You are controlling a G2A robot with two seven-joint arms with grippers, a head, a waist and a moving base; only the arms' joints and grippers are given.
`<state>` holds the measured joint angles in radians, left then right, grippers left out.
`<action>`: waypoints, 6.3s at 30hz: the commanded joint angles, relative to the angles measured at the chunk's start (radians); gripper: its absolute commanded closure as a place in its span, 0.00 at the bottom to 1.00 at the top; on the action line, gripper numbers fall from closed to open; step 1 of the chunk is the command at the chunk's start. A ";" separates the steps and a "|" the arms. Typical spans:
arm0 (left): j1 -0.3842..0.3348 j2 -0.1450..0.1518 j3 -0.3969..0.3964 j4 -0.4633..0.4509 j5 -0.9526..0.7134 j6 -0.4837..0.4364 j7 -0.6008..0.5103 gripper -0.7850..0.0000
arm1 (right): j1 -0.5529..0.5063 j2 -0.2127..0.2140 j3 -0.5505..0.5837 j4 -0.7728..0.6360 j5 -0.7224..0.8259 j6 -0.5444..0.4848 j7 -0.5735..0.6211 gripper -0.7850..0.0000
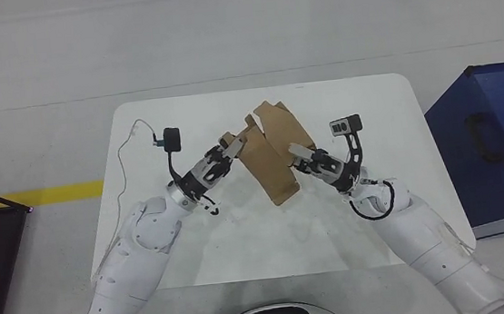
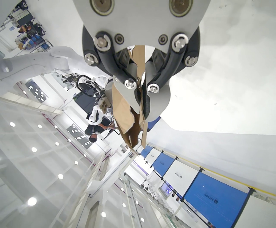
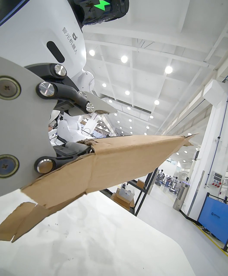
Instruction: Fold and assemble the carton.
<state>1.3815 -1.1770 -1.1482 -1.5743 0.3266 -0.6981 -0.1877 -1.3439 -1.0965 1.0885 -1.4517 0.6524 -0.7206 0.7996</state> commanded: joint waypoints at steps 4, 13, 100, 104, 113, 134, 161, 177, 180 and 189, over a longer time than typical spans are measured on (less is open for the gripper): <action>-0.001 0.000 0.002 0.007 0.028 -0.057 0.005 1.00 | -0.004 -0.002 0.008 0.002 -0.006 0.021 -0.013 1.00; 0.011 0.002 -0.022 0.009 0.078 -0.062 0.037 0.00 | -0.016 -0.005 0.018 -0.015 0.010 0.027 0.009 1.00; 0.075 0.019 -0.083 -0.213 0.550 0.137 0.133 0.00 | 0.037 -0.221 -0.077 0.237 0.659 0.400 0.700 1.00; 0.076 0.019 -0.080 -0.210 0.587 0.137 0.150 0.00 | 0.040 -0.232 -0.080 0.240 0.657 0.410 0.710 1.00; 0.084 0.022 -0.072 -0.215 0.656 0.097 0.164 0.00 | 0.040 -0.254 -0.068 0.251 0.660 0.427 0.726 1.00; 0.106 0.028 -0.163 -0.228 0.578 0.155 0.235 0.00 | 0.024 -0.273 -0.036 0.240 0.625 0.436 0.736 1.00; 0.188 0.053 -0.192 -0.357 1.249 0.194 0.381 0.00 | -0.050 -0.246 0.035 0.115 0.406 0.410 0.572 1.00; 0.154 0.062 -0.289 -0.308 0.812 -0.011 0.298 0.00 | -0.043 -0.245 0.039 0.128 0.407 0.412 0.592 1.00; 0.167 0.067 -0.305 -0.340 0.777 -0.080 0.297 0.00 | -0.044 -0.245 0.040 0.126 0.400 0.409 0.588 1.00; 0.196 0.076 -0.282 -0.442 1.100 -0.003 0.251 0.00 | -0.044 -0.242 0.039 0.122 0.341 0.390 0.549 1.00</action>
<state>1.5737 -1.1019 -1.4387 -2.0166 1.3653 -0.7129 0.0514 -1.3869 -1.3394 1.1275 -1.3286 1.0014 -0.3284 1.3538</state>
